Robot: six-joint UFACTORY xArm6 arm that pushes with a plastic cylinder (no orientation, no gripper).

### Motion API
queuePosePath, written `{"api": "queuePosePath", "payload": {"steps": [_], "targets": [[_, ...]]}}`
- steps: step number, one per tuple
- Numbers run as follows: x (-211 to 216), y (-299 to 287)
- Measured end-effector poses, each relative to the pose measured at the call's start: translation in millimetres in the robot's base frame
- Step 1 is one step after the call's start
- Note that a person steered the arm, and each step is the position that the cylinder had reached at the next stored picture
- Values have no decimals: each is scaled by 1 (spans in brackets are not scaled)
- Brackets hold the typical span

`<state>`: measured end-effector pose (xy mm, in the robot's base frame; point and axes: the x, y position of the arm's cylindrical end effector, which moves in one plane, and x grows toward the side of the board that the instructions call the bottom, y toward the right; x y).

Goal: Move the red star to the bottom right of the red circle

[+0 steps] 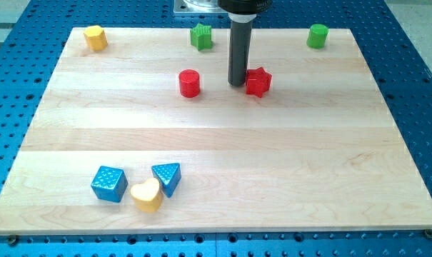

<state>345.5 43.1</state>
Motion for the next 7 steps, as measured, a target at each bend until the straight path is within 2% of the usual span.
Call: {"api": "queuePosePath", "payload": {"steps": [2, 3, 5, 6, 7], "targets": [[-1, 0], [-21, 2], [-30, 39], [-20, 54], [28, 21]]}}
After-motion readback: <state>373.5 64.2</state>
